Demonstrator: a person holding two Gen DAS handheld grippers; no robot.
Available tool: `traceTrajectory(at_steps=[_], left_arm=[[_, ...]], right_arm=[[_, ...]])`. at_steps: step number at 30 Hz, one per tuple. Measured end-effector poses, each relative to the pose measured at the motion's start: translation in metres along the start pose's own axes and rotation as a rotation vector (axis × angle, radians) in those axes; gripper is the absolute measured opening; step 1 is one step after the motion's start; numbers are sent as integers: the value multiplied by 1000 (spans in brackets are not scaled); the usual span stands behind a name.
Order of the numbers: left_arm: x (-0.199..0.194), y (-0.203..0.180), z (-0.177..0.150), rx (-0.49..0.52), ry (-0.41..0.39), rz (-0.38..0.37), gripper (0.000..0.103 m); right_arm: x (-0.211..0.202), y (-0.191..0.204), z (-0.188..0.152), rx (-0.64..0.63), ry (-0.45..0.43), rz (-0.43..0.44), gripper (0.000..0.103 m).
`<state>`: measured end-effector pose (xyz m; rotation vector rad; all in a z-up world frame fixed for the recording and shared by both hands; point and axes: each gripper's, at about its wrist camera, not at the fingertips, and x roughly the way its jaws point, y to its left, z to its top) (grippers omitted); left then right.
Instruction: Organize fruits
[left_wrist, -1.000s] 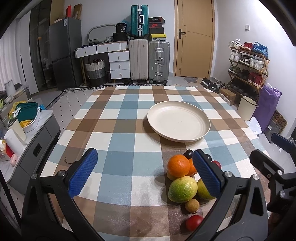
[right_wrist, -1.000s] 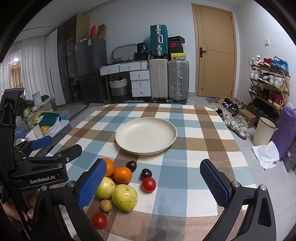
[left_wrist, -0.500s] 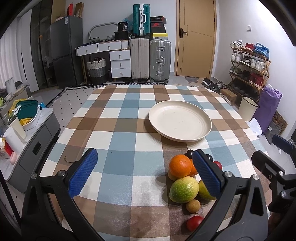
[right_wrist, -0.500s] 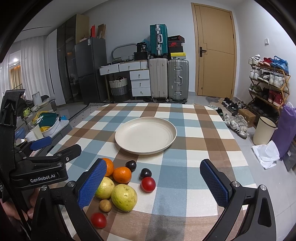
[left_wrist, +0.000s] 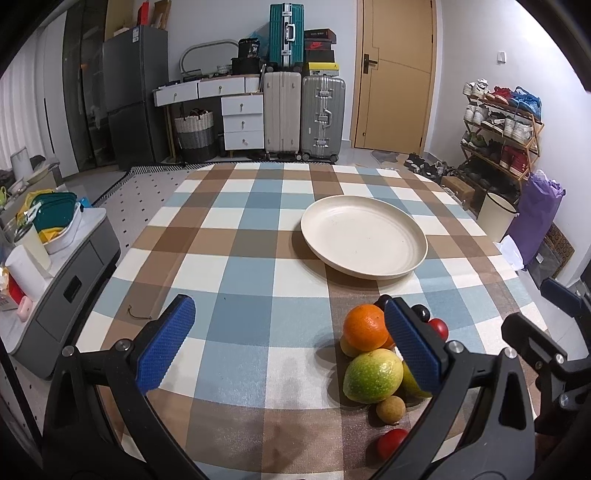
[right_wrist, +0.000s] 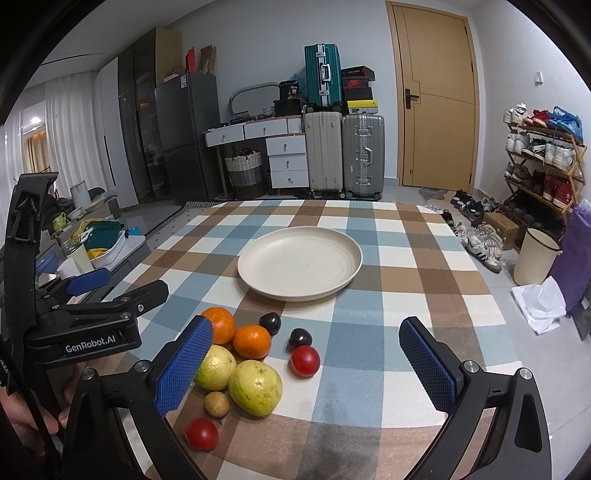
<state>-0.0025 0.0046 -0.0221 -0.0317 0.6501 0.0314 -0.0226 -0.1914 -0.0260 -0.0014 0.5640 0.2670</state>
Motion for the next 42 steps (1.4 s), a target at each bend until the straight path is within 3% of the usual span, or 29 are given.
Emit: traceTrajectory(at_steps=[25, 33, 36, 37, 42], left_arm=[[16, 13, 3, -46, 22, -12, 102], [24, 15, 5, -55, 32, -38, 102], [27, 17, 6, -64, 41, -61, 102], [29, 19, 6, -69, 47, -73, 102], [35, 25, 9, -83, 65, -101, 102]], right_arm=[[56, -3, -44, 88, 194, 172, 101], [67, 3, -48, 78, 250, 232, 81], [74, 8, -52, 70, 290, 274, 62], [77, 10, -54, 67, 303, 282, 51], [81, 7, -58, 103, 315, 325, 50]])
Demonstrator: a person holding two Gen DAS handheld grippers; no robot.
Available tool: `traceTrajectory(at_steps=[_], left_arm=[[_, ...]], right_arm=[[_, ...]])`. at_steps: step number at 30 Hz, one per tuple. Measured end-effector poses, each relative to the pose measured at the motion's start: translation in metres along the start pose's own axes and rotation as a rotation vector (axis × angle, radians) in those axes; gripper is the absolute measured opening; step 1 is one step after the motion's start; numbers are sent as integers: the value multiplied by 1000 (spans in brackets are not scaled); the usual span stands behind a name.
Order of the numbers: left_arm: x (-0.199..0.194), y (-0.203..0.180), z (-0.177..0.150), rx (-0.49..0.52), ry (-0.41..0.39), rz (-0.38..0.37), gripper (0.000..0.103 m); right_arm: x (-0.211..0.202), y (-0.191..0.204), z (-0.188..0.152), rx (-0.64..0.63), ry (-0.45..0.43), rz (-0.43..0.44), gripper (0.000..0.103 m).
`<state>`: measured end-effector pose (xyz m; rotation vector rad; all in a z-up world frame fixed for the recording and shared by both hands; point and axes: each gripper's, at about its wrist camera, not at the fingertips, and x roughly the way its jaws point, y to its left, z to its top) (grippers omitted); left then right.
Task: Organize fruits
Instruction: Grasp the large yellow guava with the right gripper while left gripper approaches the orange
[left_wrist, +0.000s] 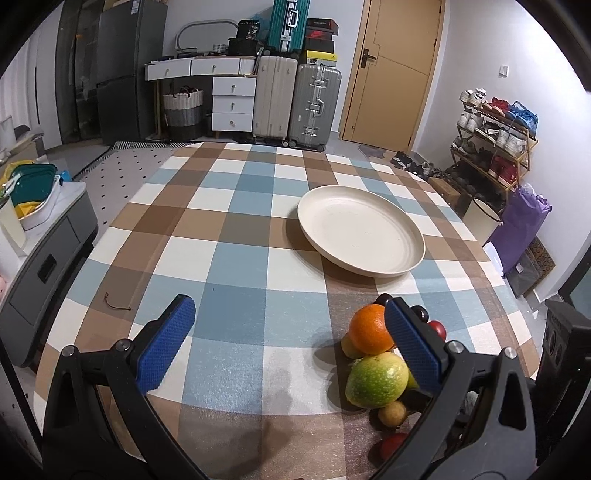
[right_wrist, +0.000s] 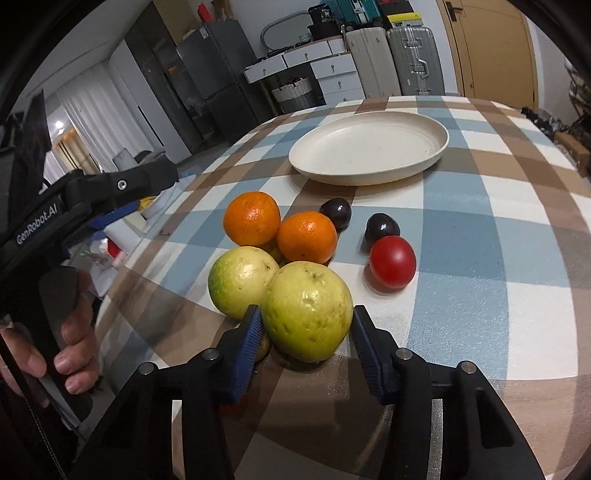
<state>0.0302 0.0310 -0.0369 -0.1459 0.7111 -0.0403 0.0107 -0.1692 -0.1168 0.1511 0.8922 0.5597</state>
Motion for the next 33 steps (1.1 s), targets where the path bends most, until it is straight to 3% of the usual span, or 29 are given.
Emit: traceTrajectory(at_steps=[4, 13, 22, 33], left_arm=[[4, 7, 2, -18, 12, -11, 102], [28, 19, 6, -105, 120, -122, 102], [45, 0, 9, -65, 178, -218, 102], [67, -21, 5, 6, 239, -211, 102]], right_arm=[[-5, -2, -1, 5, -18, 12, 50], [-16, -3, 2, 4, -57, 41, 50], [-26, -10, 2, 9, -90, 54, 50], [-34, -17, 5, 9, -121, 58, 50]])
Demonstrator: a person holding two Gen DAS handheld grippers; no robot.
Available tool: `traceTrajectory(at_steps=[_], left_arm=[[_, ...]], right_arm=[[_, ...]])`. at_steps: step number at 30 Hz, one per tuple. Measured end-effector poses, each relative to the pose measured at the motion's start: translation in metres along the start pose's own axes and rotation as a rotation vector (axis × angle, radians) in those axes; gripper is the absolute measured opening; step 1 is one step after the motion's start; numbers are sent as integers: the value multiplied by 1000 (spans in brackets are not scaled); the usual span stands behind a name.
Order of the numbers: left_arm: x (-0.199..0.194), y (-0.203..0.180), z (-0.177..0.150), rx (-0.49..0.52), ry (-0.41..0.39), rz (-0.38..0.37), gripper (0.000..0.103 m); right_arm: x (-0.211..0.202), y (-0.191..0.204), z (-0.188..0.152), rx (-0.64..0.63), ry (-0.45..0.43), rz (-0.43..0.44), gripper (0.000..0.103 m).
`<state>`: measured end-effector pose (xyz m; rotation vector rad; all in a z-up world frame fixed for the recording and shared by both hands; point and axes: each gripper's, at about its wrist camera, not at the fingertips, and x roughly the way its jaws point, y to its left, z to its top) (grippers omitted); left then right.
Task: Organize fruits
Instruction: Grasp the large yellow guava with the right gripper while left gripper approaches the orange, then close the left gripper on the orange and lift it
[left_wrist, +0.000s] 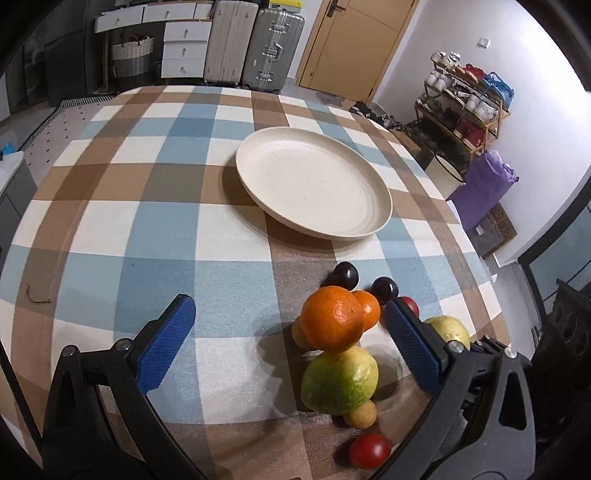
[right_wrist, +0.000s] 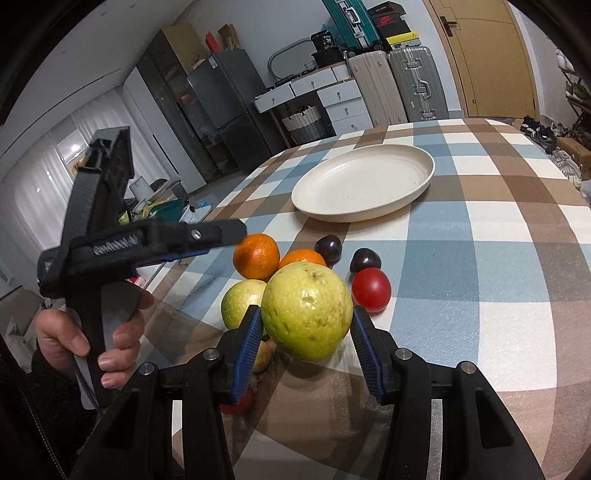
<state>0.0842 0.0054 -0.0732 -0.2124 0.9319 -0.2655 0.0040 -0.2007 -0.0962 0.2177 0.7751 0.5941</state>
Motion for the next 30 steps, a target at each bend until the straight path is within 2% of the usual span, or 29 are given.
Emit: traceTrajectory(at_steps=[2, 7, 9, 11, 13, 14, 16, 17, 22, 30], left_arm=[[3, 0, 1, 2, 6, -12, 99], [5, -2, 3, 11, 17, -58, 84], [6, -1, 4, 10, 23, -80, 81], [8, 1, 4, 4, 34, -100, 73], [12, 2, 4, 1, 55, -124, 58], [13, 2, 4, 3, 58, -131, 55], [14, 2, 3, 1, 61, -174, 37], [14, 2, 3, 2, 61, -189, 34], [16, 5, 3, -17, 66, -242, 33], [11, 13, 5, -42, 52, -253, 33]], right_arm=[[1, -1, 1, -1, 0, 2, 50], [1, -3, 3, 0, -5, 8, 50], [2, -3, 3, 2, -3, 11, 50], [2, -3, 3, 1, -4, 15, 50], [2, -2, 4, 0, -2, 16, 50], [2, -2, 4, -1, -3, 18, 50], [2, 0, 5, -4, -5, 20, 50], [2, 0, 6, -6, -7, 20, 50], [2, 1, 8, -9, -11, 21, 50], [-6, 5, 10, -10, -31, 25, 50]])
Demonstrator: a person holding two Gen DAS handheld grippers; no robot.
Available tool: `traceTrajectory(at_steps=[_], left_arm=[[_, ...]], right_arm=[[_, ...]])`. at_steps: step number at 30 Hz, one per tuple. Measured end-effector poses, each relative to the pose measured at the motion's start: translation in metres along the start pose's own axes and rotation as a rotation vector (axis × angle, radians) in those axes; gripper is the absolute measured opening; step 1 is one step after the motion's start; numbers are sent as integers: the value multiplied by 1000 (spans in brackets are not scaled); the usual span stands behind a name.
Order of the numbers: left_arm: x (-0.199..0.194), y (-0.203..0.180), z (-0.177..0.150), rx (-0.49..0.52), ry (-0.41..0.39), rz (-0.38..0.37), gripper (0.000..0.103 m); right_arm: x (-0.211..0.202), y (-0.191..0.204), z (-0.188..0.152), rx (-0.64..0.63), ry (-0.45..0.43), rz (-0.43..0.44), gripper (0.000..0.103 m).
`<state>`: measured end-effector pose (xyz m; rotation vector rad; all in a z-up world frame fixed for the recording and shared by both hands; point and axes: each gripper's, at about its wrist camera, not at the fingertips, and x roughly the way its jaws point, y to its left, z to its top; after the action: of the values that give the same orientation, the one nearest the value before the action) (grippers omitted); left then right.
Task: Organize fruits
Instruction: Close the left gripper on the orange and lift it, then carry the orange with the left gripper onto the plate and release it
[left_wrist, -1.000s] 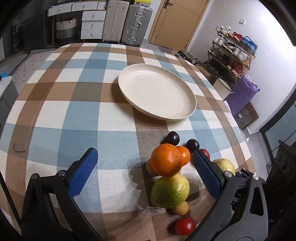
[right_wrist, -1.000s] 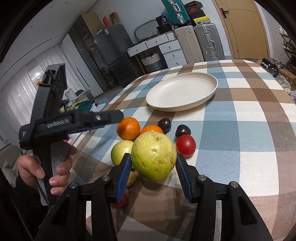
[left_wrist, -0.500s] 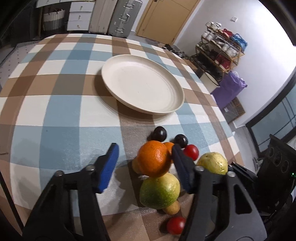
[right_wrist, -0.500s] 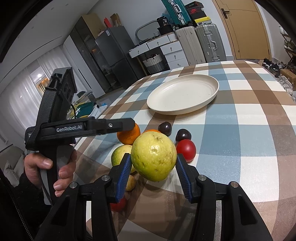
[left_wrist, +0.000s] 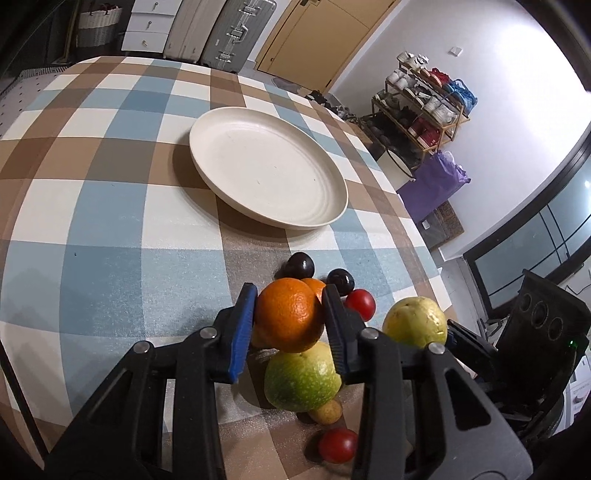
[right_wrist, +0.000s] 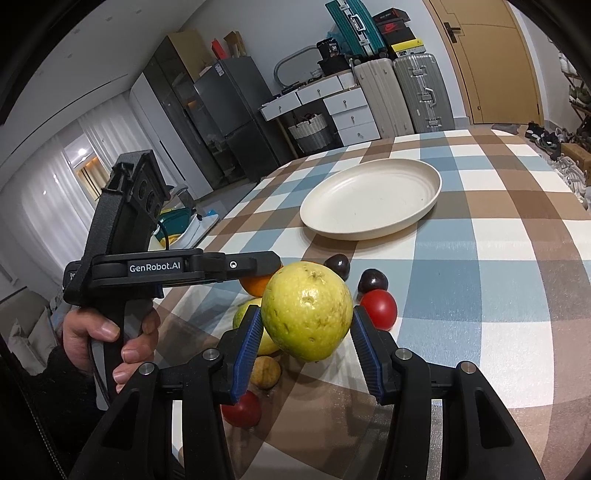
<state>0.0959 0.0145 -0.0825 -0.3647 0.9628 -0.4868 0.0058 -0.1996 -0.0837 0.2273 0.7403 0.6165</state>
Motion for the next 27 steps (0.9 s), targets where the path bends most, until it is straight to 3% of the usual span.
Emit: traceTrajectory(at_steps=[14, 27], left_arm=[[-17, 3, 24, -26, -39, -45, 33], [-6, 0, 83, -5, -60, -49, 33]], right_arm=[[-4, -1, 27, 8, -52, 19, 50], [12, -23, 84, 25, -101, 30, 50]])
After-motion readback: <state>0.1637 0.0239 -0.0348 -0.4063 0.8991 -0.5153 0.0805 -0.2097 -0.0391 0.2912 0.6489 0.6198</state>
